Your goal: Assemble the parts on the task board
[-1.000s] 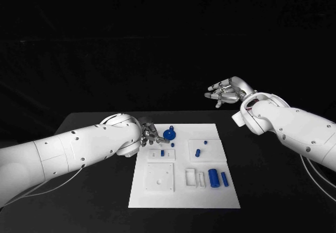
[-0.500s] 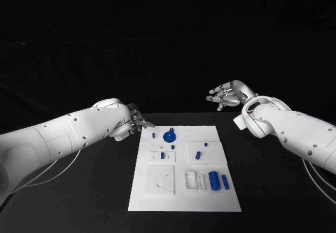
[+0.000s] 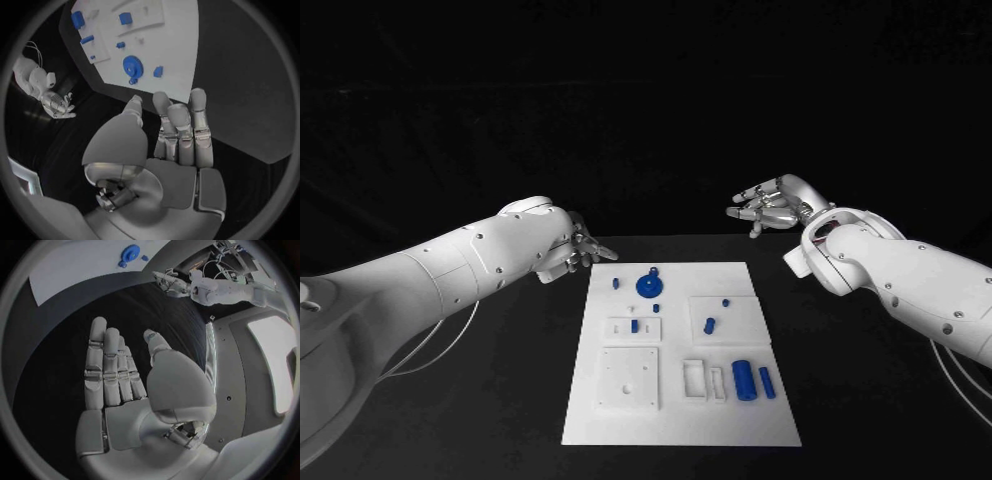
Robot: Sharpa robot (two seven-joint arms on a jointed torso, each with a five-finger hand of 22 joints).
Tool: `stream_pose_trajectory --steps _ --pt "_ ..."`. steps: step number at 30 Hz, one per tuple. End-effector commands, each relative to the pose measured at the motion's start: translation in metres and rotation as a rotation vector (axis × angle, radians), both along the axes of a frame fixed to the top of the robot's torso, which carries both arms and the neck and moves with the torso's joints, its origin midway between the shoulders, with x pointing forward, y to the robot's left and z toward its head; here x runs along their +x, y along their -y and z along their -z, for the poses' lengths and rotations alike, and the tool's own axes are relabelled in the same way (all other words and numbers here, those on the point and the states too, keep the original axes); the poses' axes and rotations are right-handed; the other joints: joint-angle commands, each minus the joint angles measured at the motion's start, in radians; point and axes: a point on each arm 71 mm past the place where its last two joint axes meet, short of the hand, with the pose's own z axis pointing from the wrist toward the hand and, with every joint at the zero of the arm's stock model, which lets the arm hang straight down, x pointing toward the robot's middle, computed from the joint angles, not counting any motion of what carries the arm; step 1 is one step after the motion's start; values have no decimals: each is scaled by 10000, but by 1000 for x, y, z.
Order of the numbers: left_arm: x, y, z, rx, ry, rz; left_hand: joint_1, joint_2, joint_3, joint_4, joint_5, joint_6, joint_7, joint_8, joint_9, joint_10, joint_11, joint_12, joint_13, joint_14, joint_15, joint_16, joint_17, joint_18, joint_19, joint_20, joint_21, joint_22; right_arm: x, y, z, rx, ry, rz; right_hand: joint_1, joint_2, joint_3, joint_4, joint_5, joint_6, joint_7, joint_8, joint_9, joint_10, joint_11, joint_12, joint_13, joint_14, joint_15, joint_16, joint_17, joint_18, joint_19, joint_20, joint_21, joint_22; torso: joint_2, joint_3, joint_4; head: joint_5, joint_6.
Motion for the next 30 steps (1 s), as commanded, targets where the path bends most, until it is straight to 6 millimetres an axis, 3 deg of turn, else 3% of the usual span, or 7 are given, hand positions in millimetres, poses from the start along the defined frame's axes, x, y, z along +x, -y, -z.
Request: stream_pose_trajectory --steps 1,5,15,16,17,21,30 --pt "0 3 3 120 -795 561 -11 135 -74 0 -112 -55 -21 62 -19 155 69 -44 21 -69 -8 -21 -12 -190 3 8 -53 189 -1 -4 -2 7 21 -121 -39 -6 26 39 41 -69 16 33 -14 -77 5 -54 -11 -40 6 39 -15 100 264 46 34 -10 117 19 -76 61 64" --pt "1 3 7 243 -1082 610 -20 186 -108 -61 -125 -59 -22 85 -47 149 66 -26 36 -78 -11 1 -10 -196 3 3 -56 191 -2 -8 -4 38 67 -229 -41 -4 27 52 51 -72 19 33 -14 -83 8 -63 -12 -40 8 38 -17 103 265 48 37 -15 204 49 -133 110 138" --pt "3 6 14 328 -1318 634 -93 360 -211 -186 -115 -27 -32 117 -106 149 61 7 64 -80 -15 43 -19 -198 14 -2 -46 195 -4 -15 -8 55 115 -477 -97 -50 -22 172 161 -86 20 34 -14 -85 16 -90 -9 -44 17 40 -24 107 259 61 46 -57 315 61 -212 132 204" --pt "4 7 14 318 -1335 641 -126 352 -241 -183 -156 -39 -29 106 -118 145 63 9 66 -82 -14 51 -18 -199 14 -1 -41 196 -4 -15 -8 56 116 -490 -57 -48 -68 238 174 -90 22 35 -14 -88 17 -85 -9 -42 18 37 -33 112 264 64 49 -87 323 64 -218 136 208" --pt "4 7 15 294 -1358 651 -183 305 -185 -96 -554 -48 -27 90 -140 142 64 19 75 -91 -13 64 -20 -197 11 1 -32 196 -4 -16 -8 57 116 -504 -56 -46 -69 244 177 -89 22 34 -14 -89 17 -85 -9 -43 18 38 -33 111 263 64 49 -89 337 65 -226 133 211" --pt "3 10 17 102 -1486 716 -223 346 -174 -49 -574 -51 -25 73 -155 153 66 29 80 -83 -12 81 -16 -195 12 2 -23 198 -4 -18 -8 67 115 -560 -64 -46 -84 280 197 -91 21 35 -14 -95 19 -86 -10 -46 21 40 -32 109 263 65 51 -99 359 75 -257 137 232" --pt "3 15 19 79 -1613 814 -255 336 -151 61 -620 -64 -6 -35 -230 141 77 49 97 -97 -7 112 -12 -188 4 7 7 199 -3 -20 -8 77 100 -590 -38 -49 -94 324 243 -103 20 34 -14 -99 19 -83 -9 -47 20 43 -32 109 264 64 55 -118 370 63 -246 80 252"
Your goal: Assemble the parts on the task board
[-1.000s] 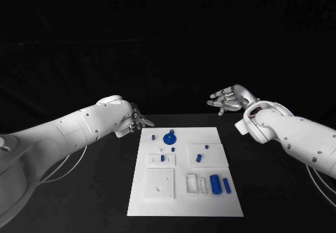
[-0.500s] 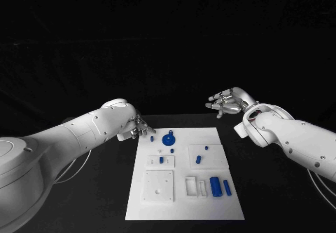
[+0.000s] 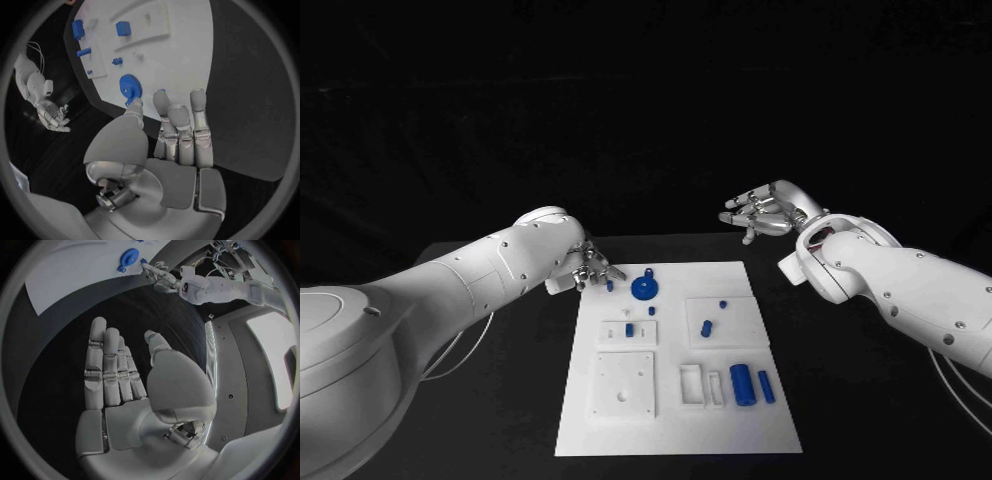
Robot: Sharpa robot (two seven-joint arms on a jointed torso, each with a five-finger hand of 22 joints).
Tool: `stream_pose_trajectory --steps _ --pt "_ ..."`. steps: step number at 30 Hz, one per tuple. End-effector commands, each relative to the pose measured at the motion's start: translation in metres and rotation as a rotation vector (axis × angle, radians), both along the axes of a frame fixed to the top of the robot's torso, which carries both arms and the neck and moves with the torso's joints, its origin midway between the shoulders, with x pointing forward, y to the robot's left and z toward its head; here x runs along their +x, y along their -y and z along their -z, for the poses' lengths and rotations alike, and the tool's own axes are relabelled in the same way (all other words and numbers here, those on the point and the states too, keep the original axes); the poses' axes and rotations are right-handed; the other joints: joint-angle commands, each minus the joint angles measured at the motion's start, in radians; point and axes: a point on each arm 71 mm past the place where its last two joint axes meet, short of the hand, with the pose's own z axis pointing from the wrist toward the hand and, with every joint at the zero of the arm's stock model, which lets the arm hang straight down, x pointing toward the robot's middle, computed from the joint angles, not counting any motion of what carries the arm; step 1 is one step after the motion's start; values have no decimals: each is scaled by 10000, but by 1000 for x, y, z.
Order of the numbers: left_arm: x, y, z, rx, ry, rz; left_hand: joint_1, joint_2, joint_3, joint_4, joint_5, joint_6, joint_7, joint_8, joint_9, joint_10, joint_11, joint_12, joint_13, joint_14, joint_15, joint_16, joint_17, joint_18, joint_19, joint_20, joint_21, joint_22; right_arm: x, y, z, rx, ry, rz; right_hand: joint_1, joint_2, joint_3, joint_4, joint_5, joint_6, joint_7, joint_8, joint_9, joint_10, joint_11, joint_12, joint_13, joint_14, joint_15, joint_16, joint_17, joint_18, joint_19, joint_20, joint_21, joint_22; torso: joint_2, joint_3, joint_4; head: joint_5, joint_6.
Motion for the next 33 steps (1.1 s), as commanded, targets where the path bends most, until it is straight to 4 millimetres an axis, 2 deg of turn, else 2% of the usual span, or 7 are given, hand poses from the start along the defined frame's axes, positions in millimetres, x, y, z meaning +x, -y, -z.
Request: stream_pose_trajectory --steps 1,12,20,24,33 --pt "-1 4 3 -79 -262 276 -41 -31 21 21 -22 -44 -8 -41 -17 145 75 52 10 -79 8 35 -4 -189 6 6 11 195 0 -2 0 -39 -31 -159 9 -28 -15 76 55 -73 -10 32 -15 -62 -19 -29 -8 -49 19 46 -10 116 265 64 61 -22 11 -6 5 -36 14" --pt "-4 6 11 31 -510 401 -13 326 -210 -311 189 110 -28 -132 -55 143 64 52 12 -82 -1 54 -21 -192 -8 -3 46 191 1 -3 0 -33 -41 -173 -19 -22 -37 144 52 -63 -12 33 -14 -63 -18 -26 -7 -48 22 51 -10 114 266 66 70 -40 25 -16 2 -47 -40" --pt "-4 4 13 100 -587 307 25 684 -426 -563 267 164 -39 -141 -25 146 55 54 14 -81 -8 63 -24 -197 -4 -12 61 190 1 -3 0 -32 -47 -166 21 -18 -51 166 63 -68 -12 33 -15 -68 -20 -19 -7 -48 21 53 -10 115 267 65 76 -57 25 -13 20 -64 -63" --pt "-4 2 13 148 -659 273 47 719 -441 -601 281 224 -60 -93 7 142 41 49 12 -84 -18 59 -26 -199 -3 -19 60 188 1 -4 1 -32 -51 -165 21 -18 -51 166 63 -68 -12 33 -15 -68 -20 -19 -7 -48 21 53 -10 115 267 65 76 -57 36 -10 23 -60 -73" --pt "-5 2 14 211 -838 335 273 843 -500 -966 291 313 -116 117 206 146 5 54 22 -73 -49 72 -11 -235 9 -58 75 190 1 -4 1 -30 -55 -168 52 -15 -47 177 68 -65 -12 34 -14 -70 -19 -18 -8 -50 20 54 -11 115 266 64 83 -71 30 -9 1 -60 -95"
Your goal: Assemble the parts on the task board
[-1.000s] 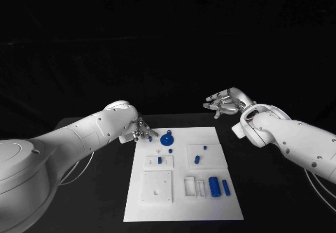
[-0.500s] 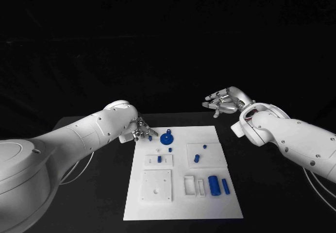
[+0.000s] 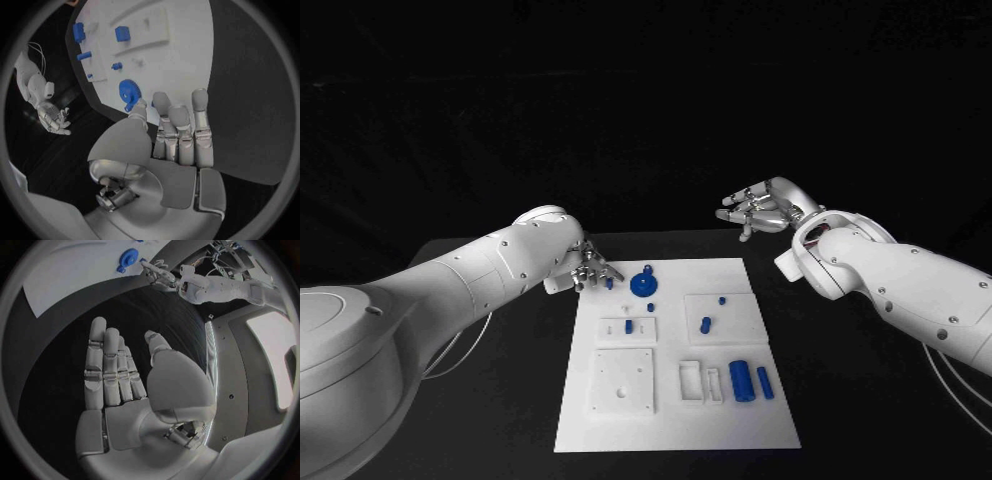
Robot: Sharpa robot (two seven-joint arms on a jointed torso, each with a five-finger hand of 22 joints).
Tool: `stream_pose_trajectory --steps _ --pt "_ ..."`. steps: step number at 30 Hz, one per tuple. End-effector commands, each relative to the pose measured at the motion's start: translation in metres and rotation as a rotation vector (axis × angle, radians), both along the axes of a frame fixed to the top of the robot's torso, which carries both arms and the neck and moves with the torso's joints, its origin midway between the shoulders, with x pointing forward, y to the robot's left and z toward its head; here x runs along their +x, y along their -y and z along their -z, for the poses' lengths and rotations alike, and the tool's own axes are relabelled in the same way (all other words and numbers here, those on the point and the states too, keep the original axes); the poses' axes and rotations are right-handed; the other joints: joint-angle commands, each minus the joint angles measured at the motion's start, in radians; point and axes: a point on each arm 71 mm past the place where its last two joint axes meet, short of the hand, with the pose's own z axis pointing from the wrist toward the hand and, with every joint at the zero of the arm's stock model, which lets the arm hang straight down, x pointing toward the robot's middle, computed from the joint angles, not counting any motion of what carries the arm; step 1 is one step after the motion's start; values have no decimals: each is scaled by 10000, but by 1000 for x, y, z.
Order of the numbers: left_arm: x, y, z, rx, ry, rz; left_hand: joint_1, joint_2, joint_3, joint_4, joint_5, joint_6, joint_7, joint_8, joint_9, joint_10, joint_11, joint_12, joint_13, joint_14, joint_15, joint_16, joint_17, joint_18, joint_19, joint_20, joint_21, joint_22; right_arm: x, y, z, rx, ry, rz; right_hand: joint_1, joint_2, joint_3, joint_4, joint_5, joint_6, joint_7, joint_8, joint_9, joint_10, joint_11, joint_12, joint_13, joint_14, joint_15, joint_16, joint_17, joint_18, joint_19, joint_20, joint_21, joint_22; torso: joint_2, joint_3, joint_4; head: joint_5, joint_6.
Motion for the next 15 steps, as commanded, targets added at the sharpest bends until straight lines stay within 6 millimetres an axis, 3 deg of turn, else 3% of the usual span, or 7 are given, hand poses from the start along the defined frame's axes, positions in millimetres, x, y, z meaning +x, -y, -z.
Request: stream_pose_trajectory --steps 1,9,15 --pt "-4 1 8 197 -516 170 102 4 -8 -120 47 74 11 50 26 146 5 56 17 -37 -14 38 5 -80 9 -60 12 194 0 -1 0 -42 -15 -136 52 -15 -6 79 69 -68 -8 34 -14 -70 -18 -18 -10 -51 20 54 -14 117 265 64 43 -8 0 5 -9 -6 -6" --pt "-4 -1 9 158 -628 132 108 -16 -46 -198 23 68 11 68 59 138 5 62 23 -42 -17 43 10 -82 10 -65 18 193 0 -1 0 -45 -13 -120 52 -15 -6 79 69 -68 -8 34 -14 -70 -18 -18 -10 -51 20 54 -14 117 265 64 43 -8 7 8 3 -21 3" --pt "-4 0 9 33 -631 66 234 143 22 -297 27 95 -11 97 94 141 -8 71 30 -36 -30 52 15 -88 18 -76 24 193 0 -1 0 -43 -11 -115 52 -15 -6 79 69 -68 -8 34 -14 -70 -18 -18 -10 -51 20 54 -14 117 265 64 43 -8 9 9 -14 -9 -12"
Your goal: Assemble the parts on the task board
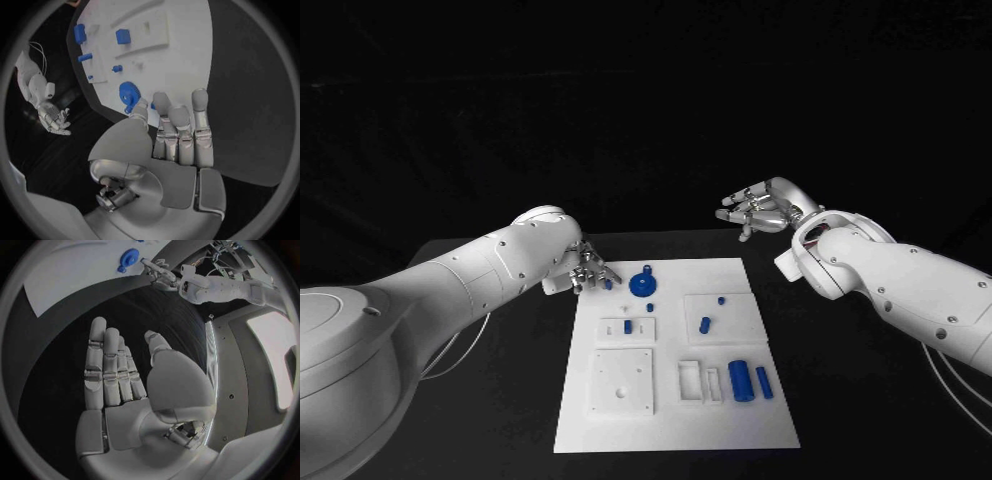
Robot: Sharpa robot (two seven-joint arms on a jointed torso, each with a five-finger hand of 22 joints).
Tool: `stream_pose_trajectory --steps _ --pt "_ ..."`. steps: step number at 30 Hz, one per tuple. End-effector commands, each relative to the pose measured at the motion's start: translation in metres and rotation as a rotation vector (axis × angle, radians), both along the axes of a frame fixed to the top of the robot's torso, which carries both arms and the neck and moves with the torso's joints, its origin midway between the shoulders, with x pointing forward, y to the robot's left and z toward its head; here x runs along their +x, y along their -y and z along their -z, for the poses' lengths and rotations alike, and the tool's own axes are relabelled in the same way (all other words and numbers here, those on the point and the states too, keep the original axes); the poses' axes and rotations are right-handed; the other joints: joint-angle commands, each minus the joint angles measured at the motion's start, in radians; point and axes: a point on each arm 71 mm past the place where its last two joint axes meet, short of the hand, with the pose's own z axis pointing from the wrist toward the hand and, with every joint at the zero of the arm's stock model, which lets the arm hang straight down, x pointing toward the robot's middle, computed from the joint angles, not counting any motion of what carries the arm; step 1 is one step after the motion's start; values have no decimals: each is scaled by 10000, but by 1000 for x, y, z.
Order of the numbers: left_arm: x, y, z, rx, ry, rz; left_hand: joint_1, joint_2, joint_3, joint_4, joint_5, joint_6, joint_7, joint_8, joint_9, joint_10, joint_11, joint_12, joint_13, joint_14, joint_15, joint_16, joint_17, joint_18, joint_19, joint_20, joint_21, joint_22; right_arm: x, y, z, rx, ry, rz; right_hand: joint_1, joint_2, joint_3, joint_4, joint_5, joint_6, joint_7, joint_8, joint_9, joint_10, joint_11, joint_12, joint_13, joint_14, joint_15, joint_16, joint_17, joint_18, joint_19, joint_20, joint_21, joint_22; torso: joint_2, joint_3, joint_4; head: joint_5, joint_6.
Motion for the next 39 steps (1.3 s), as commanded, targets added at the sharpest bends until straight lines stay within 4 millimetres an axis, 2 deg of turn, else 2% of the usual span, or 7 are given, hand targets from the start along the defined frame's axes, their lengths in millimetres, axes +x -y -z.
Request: stream_pose_trajectory --steps 1,11,18,28,30,35,39 --pt "-4 1 8 10 -420 8 175 94 41 -96 25 100 -2 51 6 142 -16 30 9 -33 -35 53 16 -90 20 -79 25 188 0 -1 0 -37 -6 -134 52 -15 -6 79 54 -70 -6 34 -14 -70 -18 -19 -11 -50 20 54 -15 117 265 64 43 -9 10 3 -14 15 -8" --pt "-3 2 7 -570 -366 -290 637 1137 247 -415 106 -594 -239 1539 2180 -27 -133 69 47 -100 -109 43 24 -184 -15 -163 21 187 1 -1 1 -36 -31 -95 69 -12 2 104 50 -88 -5 32 -15 -64 -19 -19 -10 -50 19 58 -15 117 262 63 63 -38 11 6 2 6 -32" --pt "-3 2 7 -944 -344 -441 1148 1403 556 -1136 973 -898 -314 2013 3462 -98 -171 141 66 -130 -134 80 26 -202 -46 -183 33 193 2 -1 2 -41 -53 -72 69 -12 2 104 50 -88 -5 32 -15 -64 -19 -19 -10 -50 19 58 -15 117 262 63 63 -38 7 -6 4 17 -34" --pt "-4 -2 5 -1467 10 -718 1230 1352 974 -1924 1676 -867 -329 2141 4129 10 -182 133 20 -51 -145 97 14 -161 -25 -192 136 197 2 2 2 -60 -67 -17 71 -10 22 117 53 -111 -2 31 -16 -64 -19 -21 -10 -47 18 62 -14 117 263 62 76 -51 -24 -9 34 24 -30" --pt "-5 -4 5 -1564 99 -773 1291 1385 1565 -2071 293 -858 -317 2084 4141 31 -191 96 3 -33 -153 85 15 -159 -28 -205 151 196 3 3 2 -61 -72 2 71 -10 22 117 53 -111 -2 31 -16 -64 -19 -21 -10 -47 18 62 -14 117 263 62 76 -51 -28 -10 44 41 -18" --pt "-9 -7 2 -1717 336 -905 706 347 3744 -1573 364 -745 -345 2087 4394 98 -212 62 15 32 -156 46 34 -130 -17 -197 226 191 2 6 2 -56 -84 49 61 -20 28 130 72 -120 0 32 -16 -65 -18 -21 -10 -49 19 62 -15 117 262 62 82 -62 -90 -43 125 24 -55" --pt "-16 -7 -2 -1810 533 -935 734 93 4045 -1310 417 -642 -374 2115 4376 178 -232 15 9 81 -164 43 62 -116 15 -200 244 186 2 8 2 -53 -99 88 58 -23 30 134 78 -123 1 33 -16 -66 -17 -21 -10 -49 20 62 -15 117 262 63 85 -65 -149 -71 203 7 -82"
